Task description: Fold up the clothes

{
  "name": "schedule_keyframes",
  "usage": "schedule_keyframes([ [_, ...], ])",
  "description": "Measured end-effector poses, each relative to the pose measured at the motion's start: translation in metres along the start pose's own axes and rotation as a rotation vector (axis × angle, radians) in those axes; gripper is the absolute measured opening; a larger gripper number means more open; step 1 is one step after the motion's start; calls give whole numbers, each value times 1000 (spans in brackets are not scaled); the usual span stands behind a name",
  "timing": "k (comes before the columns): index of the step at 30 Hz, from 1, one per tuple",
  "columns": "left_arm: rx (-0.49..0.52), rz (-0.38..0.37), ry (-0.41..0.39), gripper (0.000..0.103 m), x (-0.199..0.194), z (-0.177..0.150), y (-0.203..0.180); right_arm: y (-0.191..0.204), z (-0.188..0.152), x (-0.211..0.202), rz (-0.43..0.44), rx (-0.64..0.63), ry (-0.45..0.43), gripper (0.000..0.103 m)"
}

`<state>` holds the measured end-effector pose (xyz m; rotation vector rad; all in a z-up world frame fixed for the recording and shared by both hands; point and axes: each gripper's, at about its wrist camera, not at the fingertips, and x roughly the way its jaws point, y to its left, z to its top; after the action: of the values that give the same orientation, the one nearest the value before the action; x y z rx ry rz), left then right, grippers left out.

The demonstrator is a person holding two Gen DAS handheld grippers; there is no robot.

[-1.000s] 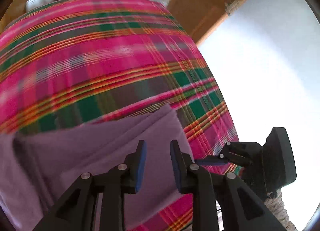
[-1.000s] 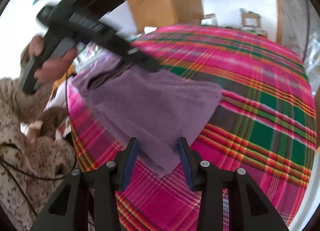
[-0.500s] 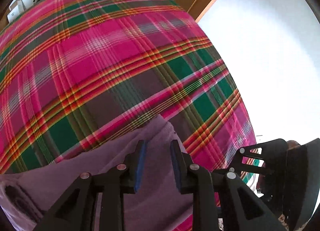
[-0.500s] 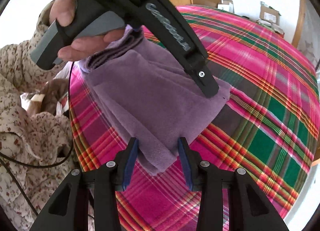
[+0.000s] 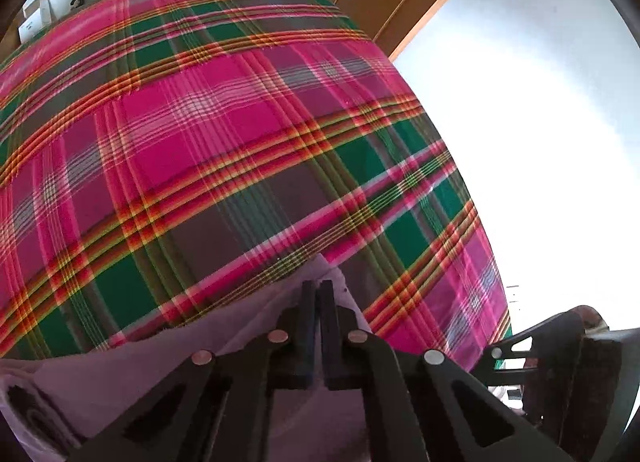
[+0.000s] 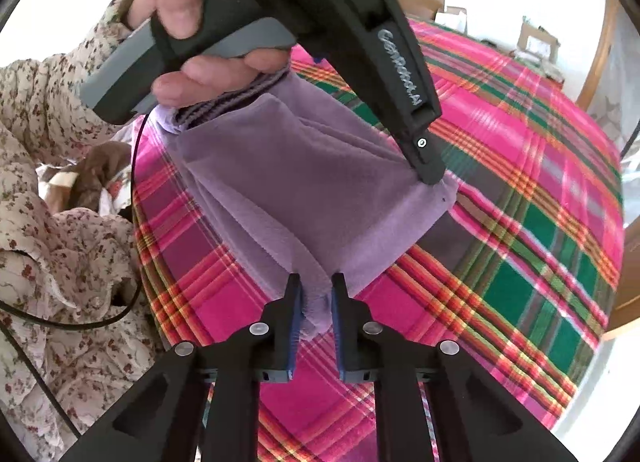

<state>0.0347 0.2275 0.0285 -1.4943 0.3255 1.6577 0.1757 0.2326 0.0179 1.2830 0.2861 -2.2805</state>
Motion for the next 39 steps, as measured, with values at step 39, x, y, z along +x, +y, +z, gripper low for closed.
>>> schedule_keyframes([
  [39,-52,-36,-7,3,1,-6,4,-25,-10,-9,47,179,-82,24],
])
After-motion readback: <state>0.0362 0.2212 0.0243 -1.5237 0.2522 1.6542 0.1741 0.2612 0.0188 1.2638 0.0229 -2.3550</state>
